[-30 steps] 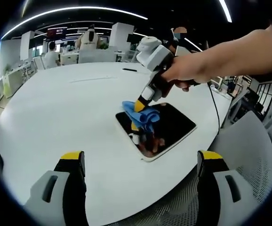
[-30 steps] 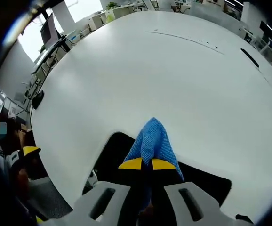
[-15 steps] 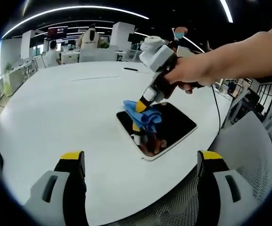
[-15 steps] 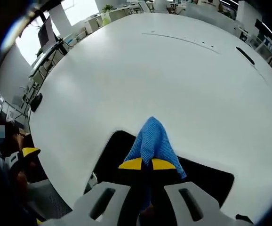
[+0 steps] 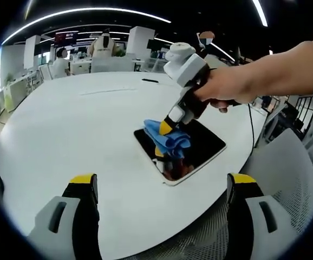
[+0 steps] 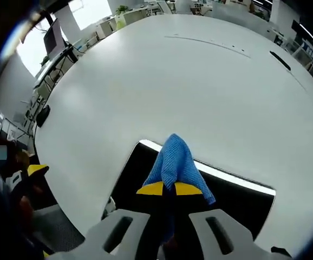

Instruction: Wipe the mirror surface with the cleaning cloth until all visible marks leave the cleaned area.

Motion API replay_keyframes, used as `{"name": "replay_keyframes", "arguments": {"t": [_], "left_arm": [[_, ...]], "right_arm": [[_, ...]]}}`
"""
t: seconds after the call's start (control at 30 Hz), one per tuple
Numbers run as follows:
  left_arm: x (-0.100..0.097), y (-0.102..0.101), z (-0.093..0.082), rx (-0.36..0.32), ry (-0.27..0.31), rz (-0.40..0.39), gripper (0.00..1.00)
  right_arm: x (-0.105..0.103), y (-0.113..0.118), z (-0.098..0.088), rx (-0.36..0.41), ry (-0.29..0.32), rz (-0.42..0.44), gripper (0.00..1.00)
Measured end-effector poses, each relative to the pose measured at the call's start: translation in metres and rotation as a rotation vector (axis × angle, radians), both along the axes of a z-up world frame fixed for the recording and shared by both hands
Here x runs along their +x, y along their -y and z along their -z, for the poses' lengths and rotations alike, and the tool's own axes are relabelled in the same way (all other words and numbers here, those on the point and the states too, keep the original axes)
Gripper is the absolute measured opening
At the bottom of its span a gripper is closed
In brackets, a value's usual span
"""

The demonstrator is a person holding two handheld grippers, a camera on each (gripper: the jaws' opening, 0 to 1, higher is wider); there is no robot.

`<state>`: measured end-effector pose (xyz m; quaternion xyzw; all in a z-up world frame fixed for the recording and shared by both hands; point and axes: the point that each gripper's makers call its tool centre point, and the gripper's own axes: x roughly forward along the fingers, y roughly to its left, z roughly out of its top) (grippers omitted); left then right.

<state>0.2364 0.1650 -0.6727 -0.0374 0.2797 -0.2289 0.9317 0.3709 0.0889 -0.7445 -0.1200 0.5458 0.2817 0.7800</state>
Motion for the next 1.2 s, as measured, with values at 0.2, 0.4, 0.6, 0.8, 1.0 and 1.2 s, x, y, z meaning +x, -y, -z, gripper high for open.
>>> {"name": "replay_keyframes", "arguments": {"t": [0.2, 0.4, 0.6, 0.8, 1.0, 1.2], "left_arm": [[0.0, 0.001, 0.0, -0.002, 0.001, 0.003, 0.99], [-0.001, 0.002, 0.001, 0.005, -0.003, 0.009, 0.99], [0.0, 0.001, 0.001, 0.006, 0.0, 0.008, 0.98], [0.0, 0.001, 0.001, 0.007, -0.003, 0.008, 0.98], [0.0, 0.0, 0.001, 0.005, -0.002, 0.002, 0.98], [0.003, -0.005, -0.003, 0.018, 0.032, -0.018, 0.99]], "right_arm": [[-0.01, -0.001, 0.001, -0.017, 0.025, -0.042, 0.0], [-0.023, 0.001, -0.001, -0.01, 0.017, -0.04, 0.0], [-0.046, 0.003, -0.006, 0.02, -0.002, -0.024, 0.0], [-0.063, 0.002, -0.007, 0.035, -0.01, -0.033, 0.0], [-0.074, 0.002, -0.007, 0.054, -0.019, -0.028, 0.0], [-0.083, 0.003, -0.008, 0.067, -0.025, -0.03, 0.0]]}}
